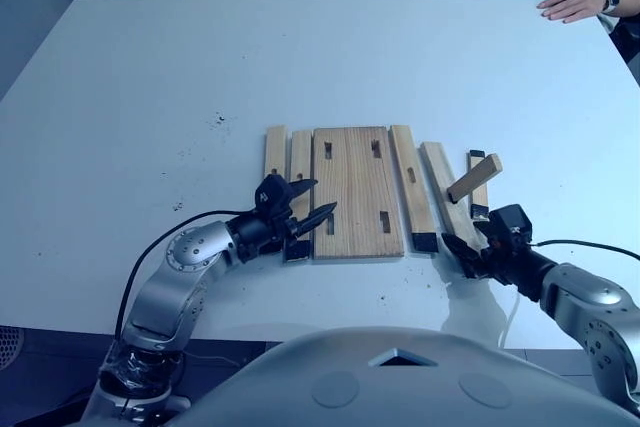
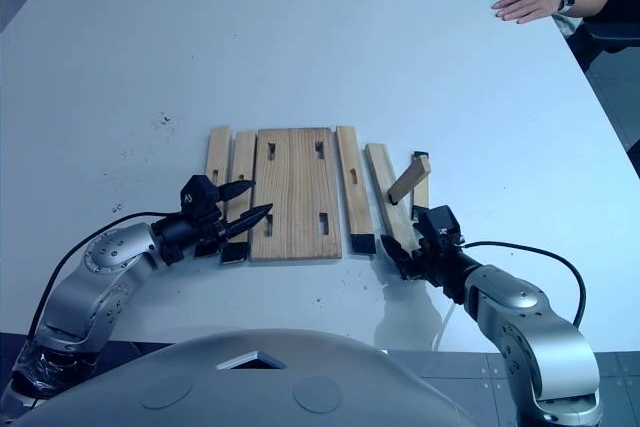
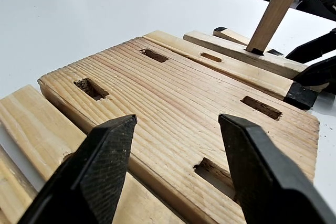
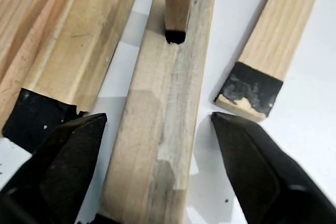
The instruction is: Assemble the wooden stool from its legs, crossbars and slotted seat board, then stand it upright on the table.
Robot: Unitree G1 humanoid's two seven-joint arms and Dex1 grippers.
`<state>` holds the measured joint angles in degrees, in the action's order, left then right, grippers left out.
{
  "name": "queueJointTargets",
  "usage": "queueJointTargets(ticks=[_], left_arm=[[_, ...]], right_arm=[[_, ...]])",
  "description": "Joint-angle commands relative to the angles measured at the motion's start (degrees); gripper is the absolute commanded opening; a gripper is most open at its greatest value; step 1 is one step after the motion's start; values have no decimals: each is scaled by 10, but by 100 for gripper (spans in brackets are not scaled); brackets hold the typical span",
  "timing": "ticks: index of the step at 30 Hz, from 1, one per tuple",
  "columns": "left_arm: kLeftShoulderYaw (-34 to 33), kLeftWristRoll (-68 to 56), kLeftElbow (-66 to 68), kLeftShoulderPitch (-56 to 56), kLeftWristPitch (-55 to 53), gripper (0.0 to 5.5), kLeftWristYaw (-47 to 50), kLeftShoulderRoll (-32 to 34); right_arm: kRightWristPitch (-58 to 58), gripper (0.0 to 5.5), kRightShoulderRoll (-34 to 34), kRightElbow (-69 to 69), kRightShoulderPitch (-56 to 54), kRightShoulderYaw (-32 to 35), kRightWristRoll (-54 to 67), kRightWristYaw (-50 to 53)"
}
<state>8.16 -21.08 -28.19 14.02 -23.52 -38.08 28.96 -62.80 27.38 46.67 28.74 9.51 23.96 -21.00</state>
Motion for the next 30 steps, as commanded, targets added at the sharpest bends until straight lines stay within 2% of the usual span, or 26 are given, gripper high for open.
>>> queueJointTargets(ticks=[1, 8, 13, 16, 21, 24, 26, 29, 30], left_arm=[[-6, -4, 2, -5, -10, 291, -4, 7], [-12, -6, 8, -16, -14, 291, -3, 4], [-14, 1, 28, -18, -9, 291, -1, -1], [-22, 4, 26, -29, -18, 291, 7, 3], [-88, -69, 5, -78, -60, 291, 23, -11], [-125, -156, -21, -125, -109, 291, 49, -36], [-150, -250, -32, -164, -148, 291, 71, -58], [-175, -429, -44, -212, -196, 336, 95, -70], [-180, -483, -44, -225, -208, 369, 98, -70]], right_arm=[[2, 369, 8, -2, 20, -10, -8, 6], [48, 275, 3, -5, 12, -15, -23, 15], [81, 206, -32, -6, -34, 17, -3, 24], [136, 202, -38, 6, -79, 42, -15, 32], [164, 202, -59, 12, -181, 108, 56, 32], [153, 202, -60, 15, -236, 122, 145, 15], [133, 202, -57, 23, -265, 131, 267, 6], [124, 202, -8, 13, -300, 141, 435, -19], [121, 202, 10, 5, -310, 144, 481, -26]])
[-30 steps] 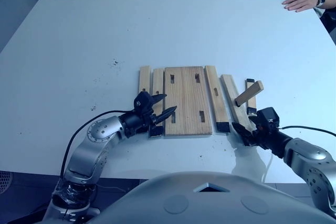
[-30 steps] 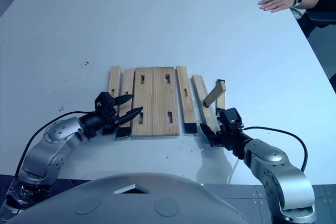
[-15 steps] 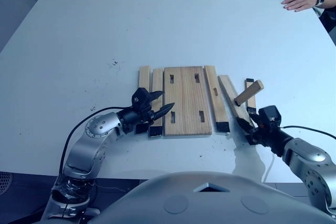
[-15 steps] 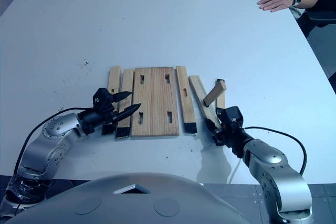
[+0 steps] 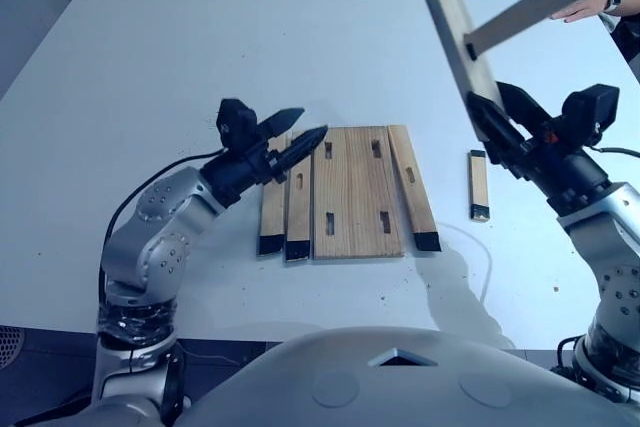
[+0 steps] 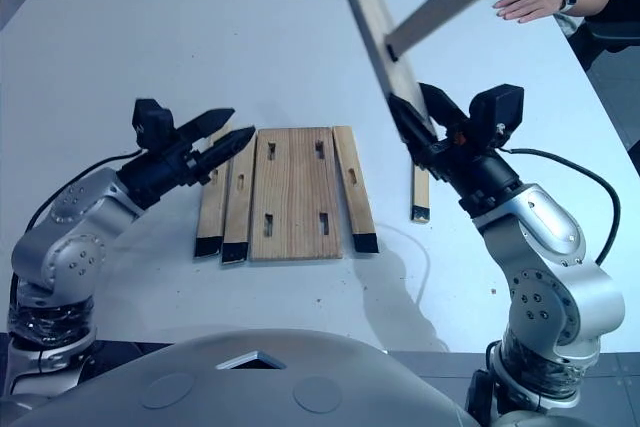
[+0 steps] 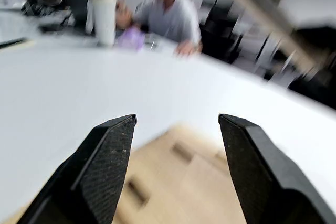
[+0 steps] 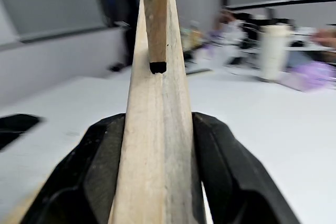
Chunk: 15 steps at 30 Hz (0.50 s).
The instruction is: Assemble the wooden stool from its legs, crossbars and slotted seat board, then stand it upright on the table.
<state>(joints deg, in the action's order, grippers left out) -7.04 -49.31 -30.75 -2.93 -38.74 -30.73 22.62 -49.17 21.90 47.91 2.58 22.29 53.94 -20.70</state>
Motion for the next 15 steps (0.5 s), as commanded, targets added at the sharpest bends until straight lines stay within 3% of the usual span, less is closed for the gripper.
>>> queueJointTargets(ticks=[1, 4, 8, 15], left_arm=[[-27, -238, -20, -67, -67, 371, 23, 0], [-28, -323, -25, -84, -85, 371, 16, 23], [-18, -348, -27, -101, -90, 371, -3, 44], [2, -335, -16, -128, -78, 371, -31, 51]], right_arm=[[-20, 202, 86, -24, -61, 17, 219, -45], [-32, 202, 148, -70, -78, 11, 261, -109], [-45, 202, 209, -109, -79, -8, 270, -190], [-49, 202, 253, -150, -94, -47, 256, -286]])
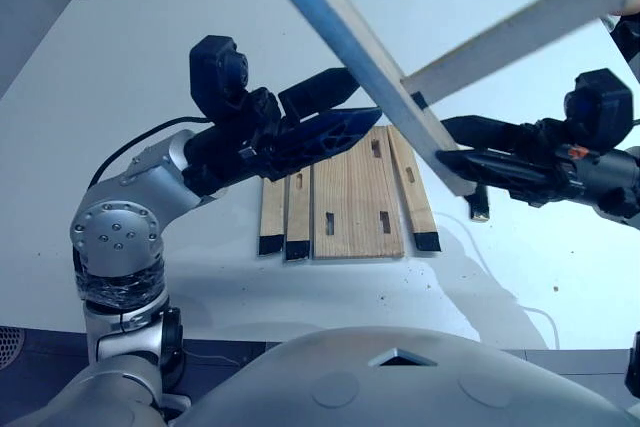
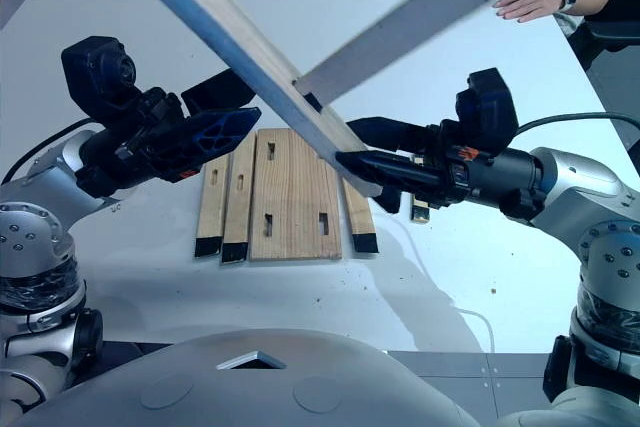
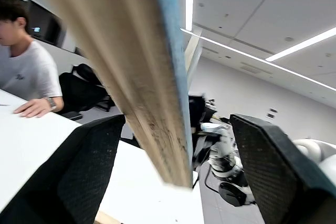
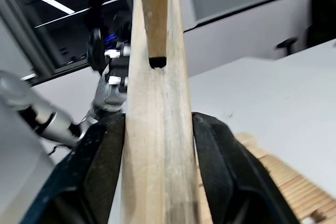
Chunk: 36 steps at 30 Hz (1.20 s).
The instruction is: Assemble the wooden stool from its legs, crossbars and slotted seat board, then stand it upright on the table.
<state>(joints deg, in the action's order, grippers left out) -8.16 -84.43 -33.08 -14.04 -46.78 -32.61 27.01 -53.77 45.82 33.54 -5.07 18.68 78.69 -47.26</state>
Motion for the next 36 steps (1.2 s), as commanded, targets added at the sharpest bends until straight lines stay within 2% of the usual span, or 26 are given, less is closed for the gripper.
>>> queueJointTargets(ticks=[1, 9, 18, 20, 28, 29, 32, 36], left_arm=[[15, 19, 8, -17, 4, 371, -16, 8], [44, 92, 8, -4, 12, 371, -68, 21], [43, 118, 10, 13, 23, 220, -127, 33], [45, 123, 8, 15, 25, 205, -130, 33], [43, 143, 5, 26, 33, 204, -146, 37], [40, 151, 8, 29, 36, 204, -146, 39], [16, 195, 25, 45, 53, 204, -153, 61], [-20, 241, 30, 73, 74, 204, -187, 110]], right_arm=[[-1, 202, 14, -7, -20, -14, 8, -23], [9, 202, 13, -2, -27, -26, 3, -34], [23, 202, 27, 1, -14, -30, -43, -62], [27, 202, 30, -3, -13, -35, -55, -73], [42, 202, 37, -5, -7, -48, -106, -84], [44, 239, 36, -10, -7, -46, -111, -81], [48, 279, 34, -28, -3, -29, -112, -75], [57, 280, 34, -41, 25, -12, -135, -79]])
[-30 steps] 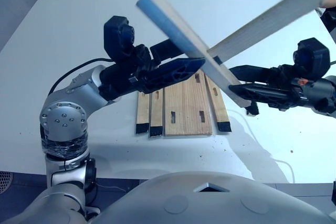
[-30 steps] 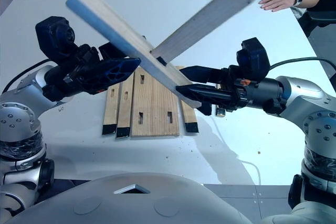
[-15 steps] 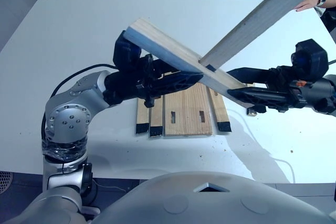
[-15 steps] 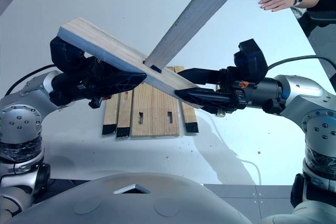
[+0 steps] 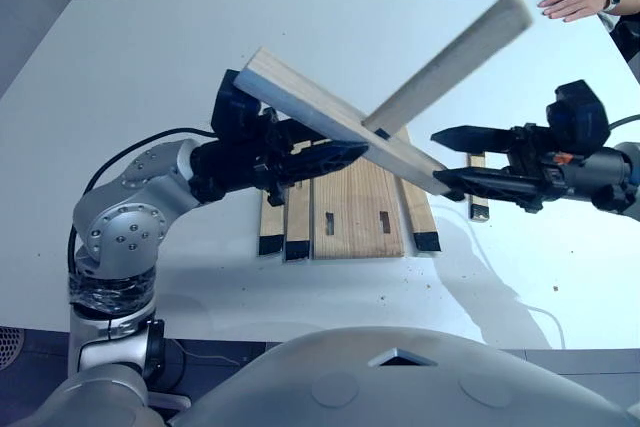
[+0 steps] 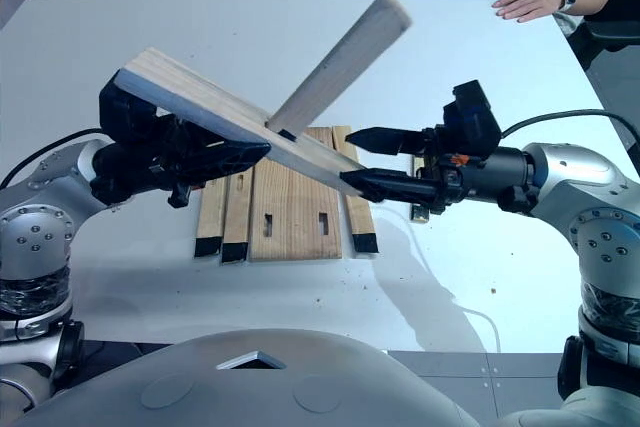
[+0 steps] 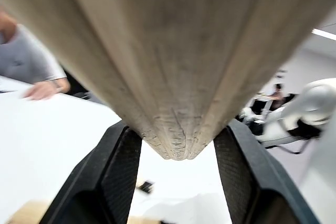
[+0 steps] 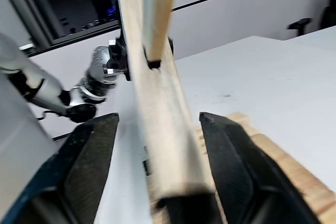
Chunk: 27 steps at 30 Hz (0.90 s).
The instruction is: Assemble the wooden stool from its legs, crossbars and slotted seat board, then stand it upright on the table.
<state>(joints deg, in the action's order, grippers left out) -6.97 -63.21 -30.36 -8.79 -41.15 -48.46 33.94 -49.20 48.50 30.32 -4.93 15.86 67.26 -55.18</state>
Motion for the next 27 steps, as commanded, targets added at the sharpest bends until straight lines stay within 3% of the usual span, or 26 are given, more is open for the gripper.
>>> queueJointTargets(ticks=[1, 6, 10, 27], left_arm=[[-44, 26, -1, 30, 18, 204, -44, 55], [-78, 75, -28, 103, 47, 204, -133, 128], [-57, 151, -31, 132, 98, 204, -199, 170], [-33, 239, 31, 126, 162, 204, -254, 200]], right_arm=[[14, 280, 7, -15, 31, 23, -26, 1], [29, 280, 5, -36, 52, 54, -43, 3], [41, 280, -5, -26, 70, 55, -56, 8], [83, 280, -21, 9, 112, 21, -119, 12]])
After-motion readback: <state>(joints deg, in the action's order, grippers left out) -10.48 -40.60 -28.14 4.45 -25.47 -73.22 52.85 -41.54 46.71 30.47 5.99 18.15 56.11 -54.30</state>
